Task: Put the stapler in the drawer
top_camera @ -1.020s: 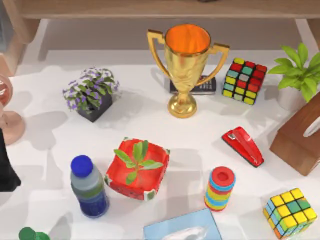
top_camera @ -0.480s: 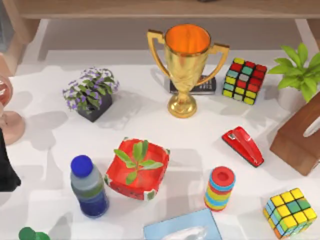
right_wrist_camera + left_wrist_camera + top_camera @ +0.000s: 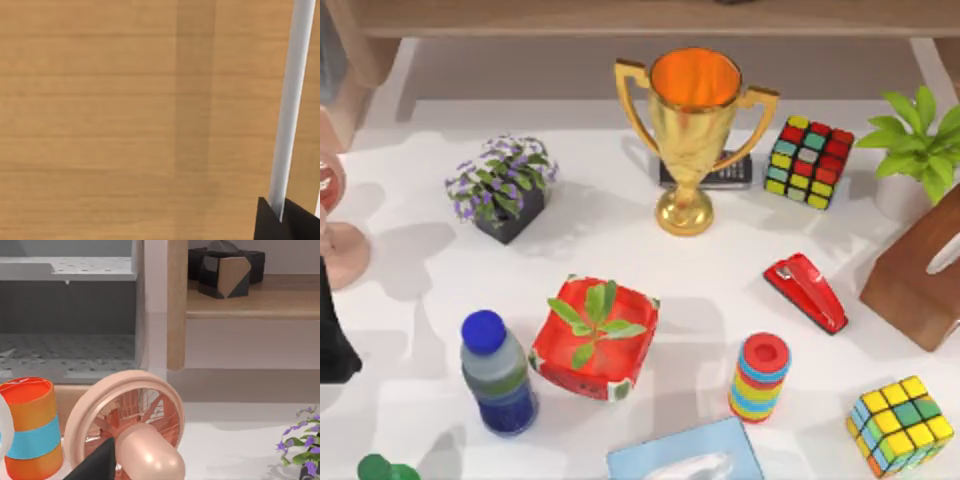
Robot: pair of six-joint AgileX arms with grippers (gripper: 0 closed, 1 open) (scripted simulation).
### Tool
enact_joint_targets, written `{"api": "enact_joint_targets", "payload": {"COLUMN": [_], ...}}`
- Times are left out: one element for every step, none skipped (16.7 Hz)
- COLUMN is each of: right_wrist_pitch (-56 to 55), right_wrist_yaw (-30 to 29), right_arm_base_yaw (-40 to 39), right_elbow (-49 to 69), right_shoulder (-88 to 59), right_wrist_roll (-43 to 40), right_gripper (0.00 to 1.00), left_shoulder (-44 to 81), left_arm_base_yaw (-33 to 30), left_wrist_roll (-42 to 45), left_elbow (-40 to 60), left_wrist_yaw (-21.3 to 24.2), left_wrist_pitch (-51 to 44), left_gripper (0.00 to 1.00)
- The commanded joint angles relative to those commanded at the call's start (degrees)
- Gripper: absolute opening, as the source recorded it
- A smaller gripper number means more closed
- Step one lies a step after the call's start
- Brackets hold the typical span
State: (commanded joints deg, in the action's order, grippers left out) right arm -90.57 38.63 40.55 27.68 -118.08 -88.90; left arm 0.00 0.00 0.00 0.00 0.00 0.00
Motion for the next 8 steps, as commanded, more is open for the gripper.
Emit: {"api": "enact_joint_targets", "payload": {"right_wrist_pitch": [0.0,0.0,0.0,0.0,0.0,0.0,0.0,0.0], "right_wrist_yaw": [0.0,0.0,0.0,0.0,0.0,0.0,0.0,0.0], "right_arm_base_yaw": [0.0,0.0,0.0,0.0,0.0,0.0,0.0,0.0], "right_elbow": [0.0,0.0,0.0,0.0,0.0,0.0,0.0,0.0], "right_shoulder": [0.0,0.0,0.0,0.0,0.0,0.0,0.0,0.0], "right_wrist_roll": [0.0,0.0,0.0,0.0,0.0,0.0,0.0,0.0], "right_gripper": [0.23,0.3,0.38,0.45,0.53,0.6,0.68,0.75], "left_shoulder": [0.0,0.0,0.0,0.0,0.0,0.0,0.0,0.0], "left_arm_base_yaw": [0.0,0.0,0.0,0.0,0.0,0.0,0.0,0.0], "left_wrist_roll": [0.0,0.0,0.0,0.0,0.0,0.0,0.0,0.0], "left_elbow": [0.0,0.0,0.0,0.0,0.0,0.0,0.0,0.0], "left_wrist_yaw": [0.0,0.0,0.0,0.0,0.0,0.0,0.0,0.0], "left_wrist_pitch": [0.0,0.0,0.0,0.0,0.0,0.0,0.0,0.0], "left_gripper": [1.0,1.0,1.0,1.0,1.0,1.0,1.0,1.0]}}
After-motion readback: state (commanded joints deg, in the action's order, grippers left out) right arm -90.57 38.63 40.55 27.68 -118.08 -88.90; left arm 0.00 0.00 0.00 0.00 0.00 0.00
